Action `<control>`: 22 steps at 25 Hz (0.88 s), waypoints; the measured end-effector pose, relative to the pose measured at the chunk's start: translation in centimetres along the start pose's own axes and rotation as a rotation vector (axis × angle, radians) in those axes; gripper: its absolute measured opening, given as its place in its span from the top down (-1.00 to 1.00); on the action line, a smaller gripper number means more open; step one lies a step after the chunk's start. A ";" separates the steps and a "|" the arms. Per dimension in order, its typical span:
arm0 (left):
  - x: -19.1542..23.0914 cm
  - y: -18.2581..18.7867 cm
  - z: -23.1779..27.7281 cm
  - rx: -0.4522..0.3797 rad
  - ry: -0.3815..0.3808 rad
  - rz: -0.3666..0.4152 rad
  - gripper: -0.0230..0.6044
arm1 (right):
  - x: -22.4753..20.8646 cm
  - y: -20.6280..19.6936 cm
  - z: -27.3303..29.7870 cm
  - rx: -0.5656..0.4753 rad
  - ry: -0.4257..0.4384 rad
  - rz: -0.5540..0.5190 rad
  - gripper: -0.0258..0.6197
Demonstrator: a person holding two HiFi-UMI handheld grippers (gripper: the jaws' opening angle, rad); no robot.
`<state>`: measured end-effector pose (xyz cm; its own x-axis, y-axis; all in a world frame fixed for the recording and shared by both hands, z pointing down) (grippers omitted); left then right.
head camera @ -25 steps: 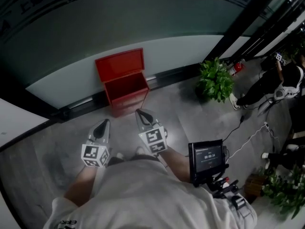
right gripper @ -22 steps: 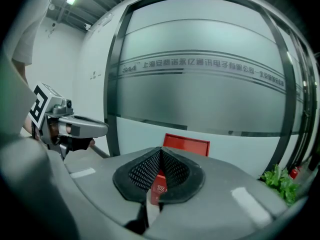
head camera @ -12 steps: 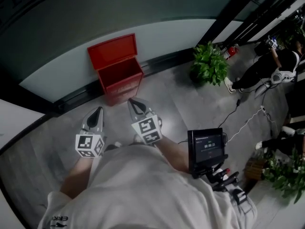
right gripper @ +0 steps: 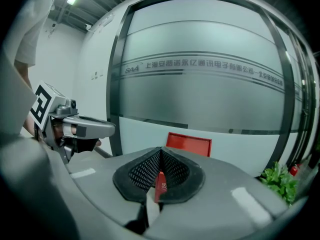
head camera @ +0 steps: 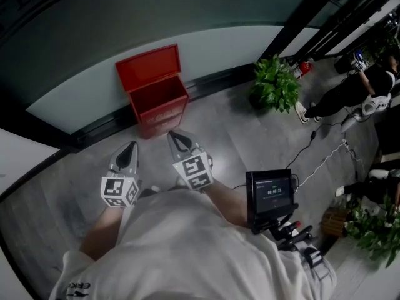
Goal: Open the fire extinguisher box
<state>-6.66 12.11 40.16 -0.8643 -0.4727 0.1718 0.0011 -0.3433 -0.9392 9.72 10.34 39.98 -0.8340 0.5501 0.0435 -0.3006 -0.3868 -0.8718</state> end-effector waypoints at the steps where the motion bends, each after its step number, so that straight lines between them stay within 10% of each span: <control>1: 0.0 0.0 -0.1 0.000 0.002 0.001 0.92 | 0.0 0.0 0.0 0.001 0.000 -0.001 0.88; 22: -0.7 -0.1 0.7 -0.012 0.003 0.130 0.92 | -0.1 0.3 0.1 -0.003 -0.012 -0.029 0.88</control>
<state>-5.68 11.94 40.30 -0.8586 -0.5105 0.0472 0.1078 -0.2697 -0.9569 9.68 10.13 39.80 -0.8301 0.5526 0.0748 -0.3239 -0.3686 -0.8713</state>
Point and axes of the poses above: the fingertips, and each gripper's own axes: z forward along the fingers, x to its left, y out of its top, the point moved 5 cm from there along -z, backward along the fingers, and after that the axes turned 6 degrees about x, right-handed, at the moved point
